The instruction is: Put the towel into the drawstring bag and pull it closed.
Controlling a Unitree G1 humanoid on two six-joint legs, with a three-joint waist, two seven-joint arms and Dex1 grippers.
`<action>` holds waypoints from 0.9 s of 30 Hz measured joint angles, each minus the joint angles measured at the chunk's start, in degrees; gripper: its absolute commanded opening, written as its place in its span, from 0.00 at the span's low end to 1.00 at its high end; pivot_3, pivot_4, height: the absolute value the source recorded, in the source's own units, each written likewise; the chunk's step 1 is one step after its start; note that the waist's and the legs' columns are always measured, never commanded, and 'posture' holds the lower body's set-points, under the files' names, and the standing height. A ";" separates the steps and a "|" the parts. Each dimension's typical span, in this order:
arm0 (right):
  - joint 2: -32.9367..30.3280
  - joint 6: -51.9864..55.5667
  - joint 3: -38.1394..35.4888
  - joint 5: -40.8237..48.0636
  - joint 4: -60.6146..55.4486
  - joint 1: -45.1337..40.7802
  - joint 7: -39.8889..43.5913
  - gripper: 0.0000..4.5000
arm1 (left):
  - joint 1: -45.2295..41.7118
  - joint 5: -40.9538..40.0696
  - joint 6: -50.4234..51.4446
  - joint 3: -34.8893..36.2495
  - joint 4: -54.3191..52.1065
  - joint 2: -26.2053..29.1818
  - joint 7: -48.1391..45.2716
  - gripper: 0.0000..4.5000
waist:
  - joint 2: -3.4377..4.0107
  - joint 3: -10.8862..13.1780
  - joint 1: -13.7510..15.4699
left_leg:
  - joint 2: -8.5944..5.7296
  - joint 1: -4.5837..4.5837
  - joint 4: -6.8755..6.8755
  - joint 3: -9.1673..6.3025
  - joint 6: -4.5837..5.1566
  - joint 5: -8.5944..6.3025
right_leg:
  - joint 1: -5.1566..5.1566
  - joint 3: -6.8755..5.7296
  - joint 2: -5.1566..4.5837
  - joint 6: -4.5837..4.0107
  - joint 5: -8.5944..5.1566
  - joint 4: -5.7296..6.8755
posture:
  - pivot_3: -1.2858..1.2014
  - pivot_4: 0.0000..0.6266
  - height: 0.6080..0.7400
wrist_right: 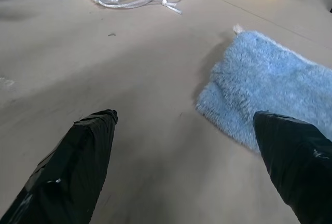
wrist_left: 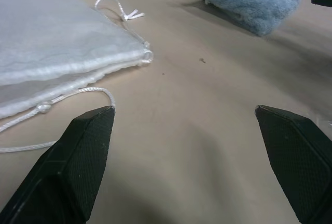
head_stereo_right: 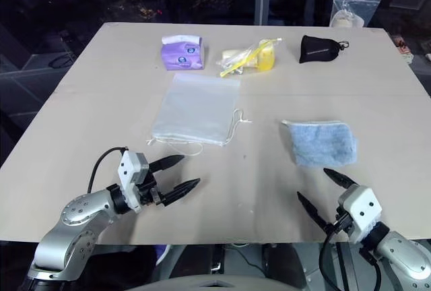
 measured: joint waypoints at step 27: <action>-2.48 5.95 12.00 1.33 -13.13 -5.15 -2.22 1.00 | -28.79 50.85 -54.39 -8.27 44.14 6.40 28.02 0.99 | -0.18 -0.01 0.80 | -0.02 0.02 0.18 -0.07 0.01 -0.02 | 0.12 -0.29 -0.02 0.05 0.03 0.05 | 0.52 0.24 1.00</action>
